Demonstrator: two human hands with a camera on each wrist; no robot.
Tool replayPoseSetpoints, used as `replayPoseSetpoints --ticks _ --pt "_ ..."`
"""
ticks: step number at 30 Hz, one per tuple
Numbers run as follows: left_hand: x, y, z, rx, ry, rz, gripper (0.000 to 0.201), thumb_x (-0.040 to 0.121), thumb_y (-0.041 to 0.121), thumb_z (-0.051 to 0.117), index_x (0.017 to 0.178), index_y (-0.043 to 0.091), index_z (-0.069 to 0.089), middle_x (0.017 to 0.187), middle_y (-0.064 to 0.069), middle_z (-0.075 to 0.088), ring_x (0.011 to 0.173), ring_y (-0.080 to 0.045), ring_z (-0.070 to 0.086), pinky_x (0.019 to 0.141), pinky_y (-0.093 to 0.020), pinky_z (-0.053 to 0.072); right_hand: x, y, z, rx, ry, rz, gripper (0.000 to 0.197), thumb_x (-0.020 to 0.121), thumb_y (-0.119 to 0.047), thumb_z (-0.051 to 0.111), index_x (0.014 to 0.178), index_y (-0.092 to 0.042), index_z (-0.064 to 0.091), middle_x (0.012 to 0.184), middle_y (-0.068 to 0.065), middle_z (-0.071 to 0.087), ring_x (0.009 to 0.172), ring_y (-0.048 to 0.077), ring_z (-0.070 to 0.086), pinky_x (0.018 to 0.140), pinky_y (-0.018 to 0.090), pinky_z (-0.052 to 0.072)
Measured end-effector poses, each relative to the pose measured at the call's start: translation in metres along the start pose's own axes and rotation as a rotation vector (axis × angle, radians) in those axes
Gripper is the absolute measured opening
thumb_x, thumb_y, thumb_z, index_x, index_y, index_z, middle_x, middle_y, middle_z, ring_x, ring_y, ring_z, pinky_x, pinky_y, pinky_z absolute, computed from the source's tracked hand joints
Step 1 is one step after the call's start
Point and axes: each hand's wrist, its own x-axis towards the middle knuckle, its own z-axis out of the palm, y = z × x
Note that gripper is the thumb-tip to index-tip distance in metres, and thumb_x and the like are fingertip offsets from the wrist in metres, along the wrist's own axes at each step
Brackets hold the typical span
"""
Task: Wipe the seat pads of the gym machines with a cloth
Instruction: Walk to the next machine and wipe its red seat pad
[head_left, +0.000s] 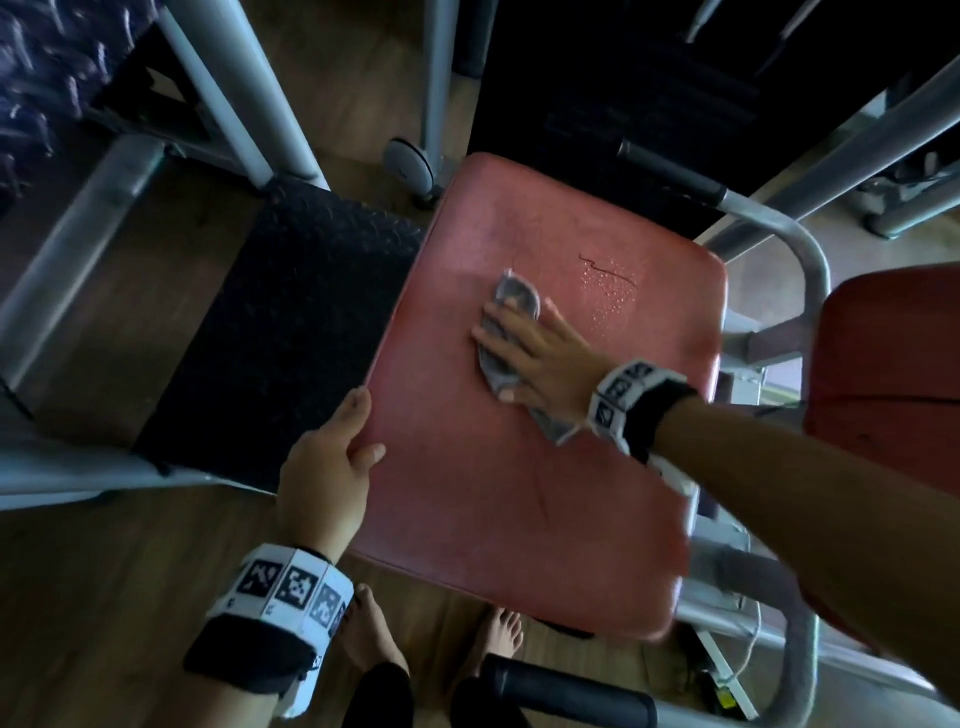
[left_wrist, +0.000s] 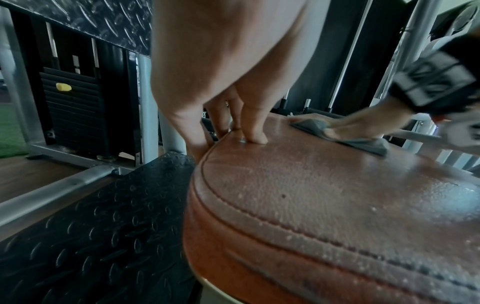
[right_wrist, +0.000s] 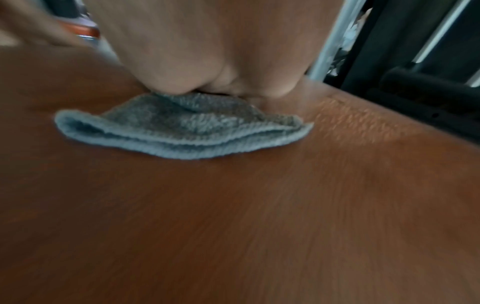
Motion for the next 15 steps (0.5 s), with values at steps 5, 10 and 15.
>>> replayPoseSetpoints --ticks 5,10,15 --pt "0.001 0.003 -0.002 0.008 -0.033 -0.023 0.06 0.092 0.013 0.06 0.146 0.028 0.036 0.147 0.011 0.041 0.131 -0.02 0.046 0.108 -0.034 0.038 0.068 0.078 -0.033 0.0 -0.002 0.282 0.06 0.094 -0.048 0.014 0.148 -0.029 0.03 0.161 0.013 0.005 0.146 0.04 0.0 0.106 0.074 0.004" --pt "0.005 -0.002 0.0 0.048 -0.028 -0.002 0.061 0.092 0.013 0.061 0.145 0.03 0.037 0.144 0.02 0.034 0.126 -0.019 0.051 0.099 -0.028 0.039 0.125 0.082 -0.053 0.329 0.068 0.625 0.077 0.088 -0.064 0.013 0.153 -0.023 0.013 0.161 0.008 0.003 0.147 0.033 -0.002 0.114 0.055 -0.006" --pt "0.005 -0.005 0.0 0.052 -0.026 0.015 0.062 0.089 0.013 0.066 0.144 0.029 0.041 0.139 0.025 0.031 0.125 -0.019 0.052 0.1 -0.029 0.04 0.097 0.026 -0.043 0.093 0.084 0.154 0.071 0.095 -0.055 0.01 0.153 -0.014 0.015 0.158 0.014 0.019 0.146 0.037 0.009 0.114 0.065 -0.001"
